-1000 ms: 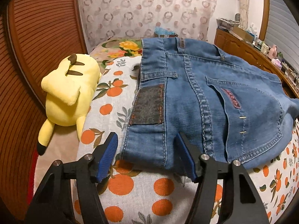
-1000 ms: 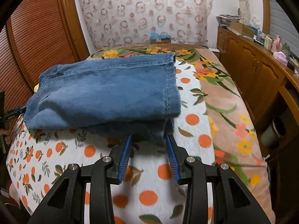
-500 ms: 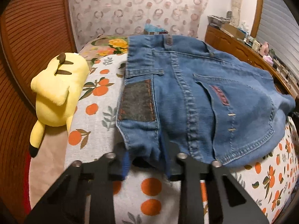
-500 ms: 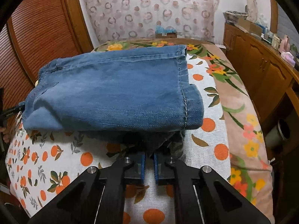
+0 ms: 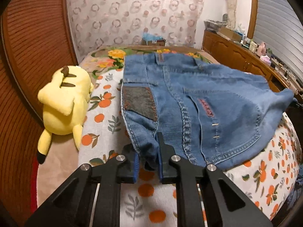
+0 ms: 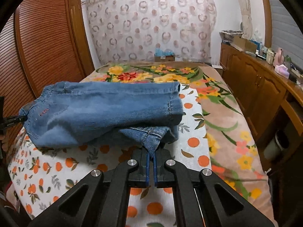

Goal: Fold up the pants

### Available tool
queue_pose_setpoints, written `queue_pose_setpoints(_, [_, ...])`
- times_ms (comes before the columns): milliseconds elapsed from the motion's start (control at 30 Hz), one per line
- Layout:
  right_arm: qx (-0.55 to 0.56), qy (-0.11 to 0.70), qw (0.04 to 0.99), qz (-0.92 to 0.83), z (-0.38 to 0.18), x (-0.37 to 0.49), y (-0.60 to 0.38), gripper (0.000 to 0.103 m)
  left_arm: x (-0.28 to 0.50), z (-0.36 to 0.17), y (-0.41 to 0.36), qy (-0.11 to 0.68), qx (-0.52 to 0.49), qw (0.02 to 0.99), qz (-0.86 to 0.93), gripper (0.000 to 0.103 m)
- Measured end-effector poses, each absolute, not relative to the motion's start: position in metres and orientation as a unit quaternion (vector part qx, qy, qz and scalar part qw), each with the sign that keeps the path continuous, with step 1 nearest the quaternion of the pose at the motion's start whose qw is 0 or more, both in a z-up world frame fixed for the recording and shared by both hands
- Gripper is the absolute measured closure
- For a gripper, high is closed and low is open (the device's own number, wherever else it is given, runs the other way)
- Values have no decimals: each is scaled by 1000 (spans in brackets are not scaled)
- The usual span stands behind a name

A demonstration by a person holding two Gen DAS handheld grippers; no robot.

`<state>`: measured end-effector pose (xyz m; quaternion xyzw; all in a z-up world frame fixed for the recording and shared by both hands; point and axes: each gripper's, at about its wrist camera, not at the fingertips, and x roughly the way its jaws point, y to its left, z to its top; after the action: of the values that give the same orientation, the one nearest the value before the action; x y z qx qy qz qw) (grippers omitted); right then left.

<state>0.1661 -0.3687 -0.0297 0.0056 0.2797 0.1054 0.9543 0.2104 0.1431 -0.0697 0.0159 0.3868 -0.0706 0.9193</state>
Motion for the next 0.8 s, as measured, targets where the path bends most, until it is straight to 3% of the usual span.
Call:
queue_pose_setpoints(433, [-17,253,961,107,-19,103,-376,101,140,-28,142,337,11,937,-91,89])
queue_pose_setpoints(800, [-8,270,956,117,-32,65,-388,101,89,-55,145,362,-13,928,-90,89])
